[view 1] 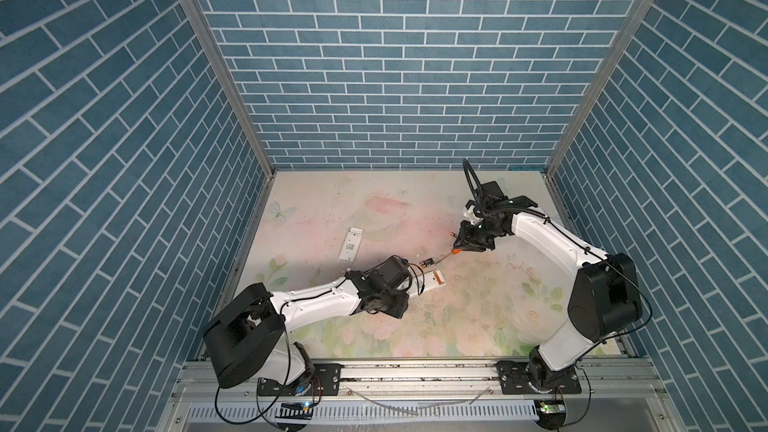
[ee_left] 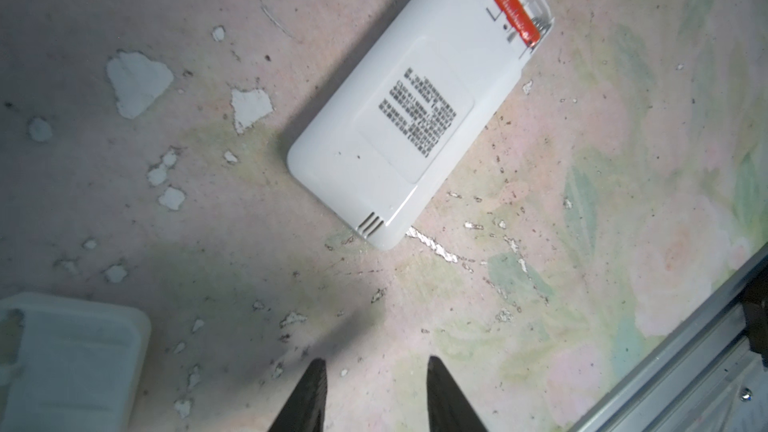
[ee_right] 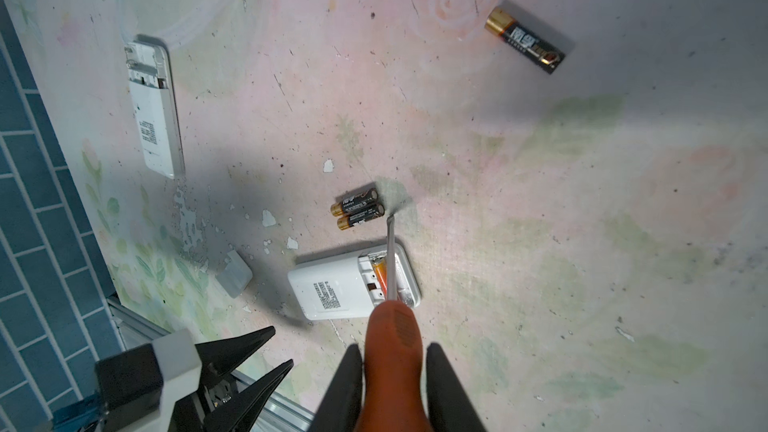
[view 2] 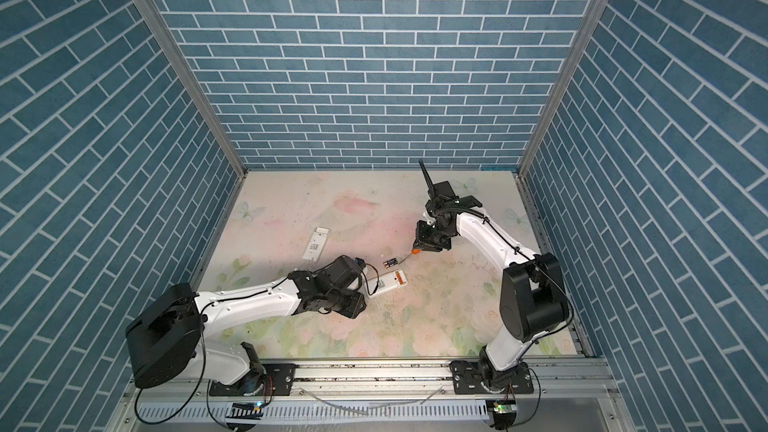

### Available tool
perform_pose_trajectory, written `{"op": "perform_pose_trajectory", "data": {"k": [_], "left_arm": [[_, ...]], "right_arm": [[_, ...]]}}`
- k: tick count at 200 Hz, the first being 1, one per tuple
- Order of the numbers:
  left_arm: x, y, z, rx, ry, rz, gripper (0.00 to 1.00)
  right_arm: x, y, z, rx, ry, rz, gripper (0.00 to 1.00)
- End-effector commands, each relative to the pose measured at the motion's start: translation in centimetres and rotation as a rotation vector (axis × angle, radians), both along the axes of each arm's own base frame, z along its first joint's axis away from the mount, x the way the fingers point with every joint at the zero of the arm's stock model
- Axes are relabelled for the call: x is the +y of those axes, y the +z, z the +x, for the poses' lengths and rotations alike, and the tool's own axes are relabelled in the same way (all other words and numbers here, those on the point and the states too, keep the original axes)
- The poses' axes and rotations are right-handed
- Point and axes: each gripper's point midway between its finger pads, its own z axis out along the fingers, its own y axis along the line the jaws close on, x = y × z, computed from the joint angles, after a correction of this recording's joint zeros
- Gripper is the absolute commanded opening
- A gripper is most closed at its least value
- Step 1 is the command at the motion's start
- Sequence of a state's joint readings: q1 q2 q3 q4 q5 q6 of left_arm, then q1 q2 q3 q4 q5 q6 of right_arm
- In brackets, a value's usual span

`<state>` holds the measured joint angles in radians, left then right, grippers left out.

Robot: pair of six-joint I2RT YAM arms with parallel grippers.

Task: Unload the batteries from the remote control
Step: 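Set the remote down with the left gripper while the right lifts the screwdriver, then push the screwdriver tip under the orange battery end while the left gripper withdraws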

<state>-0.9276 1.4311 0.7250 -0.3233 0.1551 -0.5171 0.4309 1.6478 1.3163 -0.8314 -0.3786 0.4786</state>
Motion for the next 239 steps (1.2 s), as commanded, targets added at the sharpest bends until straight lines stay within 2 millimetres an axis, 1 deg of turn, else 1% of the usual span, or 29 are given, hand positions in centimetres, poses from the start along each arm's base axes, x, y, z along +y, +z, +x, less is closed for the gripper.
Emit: {"op": "perform_pose_trajectory", "data": {"k": [1,22,52,91,102,113,129,138,145,159,173,187,198,208,222,239], "left_arm": [[0.1,-0.2,-0.6,0.016,0.008,-0.011,0.42],[-0.2,0.0,-0.6,0.013,0.010,-0.026,0.42],[-0.2,0.7,-0.3,-0.012,0.011,-0.037,0.42],[-0.2,0.7,-0.2,-0.024,0.003,-0.036,0.42],[-0.3,0.6,-0.1,-0.025,0.001,-0.033,0.43],[-0.5,0.6,0.1,-0.029,0.000,-0.033,0.43],[-0.9,0.9,0.8,-0.040,0.001,-0.032,0.43],[-1.1,1.1,1.3,-0.041,0.010,-0.037,0.44],[-1.1,1.3,1.8,-0.036,0.021,-0.047,0.45],[-1.0,1.8,3.1,-0.020,0.054,-0.077,0.45],[-0.8,2.5,4.7,-0.008,0.087,-0.123,0.46],[-0.9,3.3,6.3,0.000,0.109,-0.174,0.46],[-1.2,3.9,7.1,0.002,0.109,-0.192,0.46],[-1.4,4.2,7.5,0.007,0.100,-0.198,0.46],[-1.9,4.2,7.9,0.025,0.082,-0.188,0.46],[-2.5,3.7,8.1,0.054,0.060,-0.176,0.46]], "right_arm": [[0.1,-0.8,-0.9,0.003,0.051,-0.018,0.00],[-0.2,-0.8,-2.1,0.019,0.056,-0.035,0.00],[-1.1,-0.1,-4.3,0.022,0.053,-0.067,0.00],[-2.2,0.9,-7.2,0.019,0.026,-0.081,0.00],[-2.5,1.2,-7.7,0.003,0.012,-0.087,0.00],[-3.1,1.6,-7.6,-0.030,-0.013,-0.103,0.00],[-4.0,2.1,-7.3,-0.080,-0.034,-0.132,0.00],[-3.9,2.5,-7.2,-0.105,-0.025,-0.121,0.00],[-3.4,2.9,-7.2,-0.126,-0.002,-0.093,0.00],[-3.1,3.3,-7.8,-0.182,0.057,-0.081,0.00],[-2.6,3.4,-8.7,-0.277,0.152,-0.091,0.00],[-2.1,3.1,-9.4,-0.356,0.206,-0.090,0.00],[-1.9,2.9,-9.7,-0.417,0.217,-0.079,0.00],[-1.7,2.7,-10.3,-0.460,0.230,-0.064,0.00],[-2.5,2.3,-10.6,-0.517,0.218,-0.089,0.00],[-3.2,2.2,-11.3,-0.562,0.221,-0.088,0.00]]}}
